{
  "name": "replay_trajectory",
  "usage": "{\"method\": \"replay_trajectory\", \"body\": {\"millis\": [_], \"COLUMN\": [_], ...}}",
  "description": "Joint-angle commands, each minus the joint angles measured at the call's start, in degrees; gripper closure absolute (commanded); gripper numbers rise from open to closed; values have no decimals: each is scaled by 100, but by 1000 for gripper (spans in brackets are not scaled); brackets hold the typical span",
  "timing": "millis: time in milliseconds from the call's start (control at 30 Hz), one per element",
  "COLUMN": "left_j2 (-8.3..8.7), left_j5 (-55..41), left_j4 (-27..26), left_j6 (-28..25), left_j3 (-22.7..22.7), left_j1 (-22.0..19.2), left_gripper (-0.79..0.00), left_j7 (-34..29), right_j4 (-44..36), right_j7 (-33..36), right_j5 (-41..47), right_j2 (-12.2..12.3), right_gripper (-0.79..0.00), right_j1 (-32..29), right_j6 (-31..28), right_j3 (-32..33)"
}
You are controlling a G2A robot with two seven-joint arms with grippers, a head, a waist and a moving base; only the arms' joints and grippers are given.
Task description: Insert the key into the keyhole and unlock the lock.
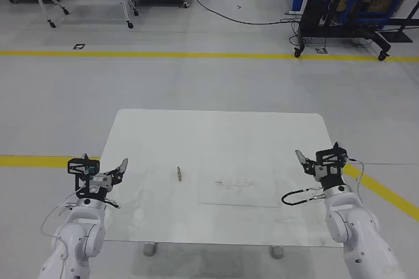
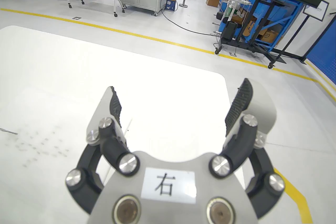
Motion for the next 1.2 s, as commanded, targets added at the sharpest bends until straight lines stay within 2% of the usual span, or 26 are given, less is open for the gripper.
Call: {"method": "replay_trajectory", "body": {"millis": [0,33,67,200,600,833,933,1167], "left_j2": [0,0,0,0,0,0,0,0], "left_j5": [0,0,0,0,0,0,0,0], "left_j4": [0,0,0,0,0,0,0,0], "left_j6": [0,0,0,0,0,0,0,0], "left_j3": [0,0,0,0,0,0,0,0], "left_j1": [0,0,0,0,0,0,0,0], "left_gripper": [-785,-785,-785,-785,-785,-785,-785,-785], "left_j7": [0,0,0,0,0,0,0,0], "right_j4": [22,76,148,315,339,912,1180,1625], "right_j7": [235,368,539,976,1011,2399,2787,2995], "right_j5": [-157,-106,-231,-548,-567,-859,-863,-667], "right_j2": [1,6,12,-26,-26,-128,-182,-259], "right_gripper": [-785,-785,-785,-785,-785,-785,-785,-785], "right_j1": [192,309,459,820,824,1838,2236,2773], "right_j6": [-438,-815,-945,-898,-917,-1660,-2011,-3034], "right_j3": [-275,-397,-458,-864,-882,-1861,-2230,-2799]}}
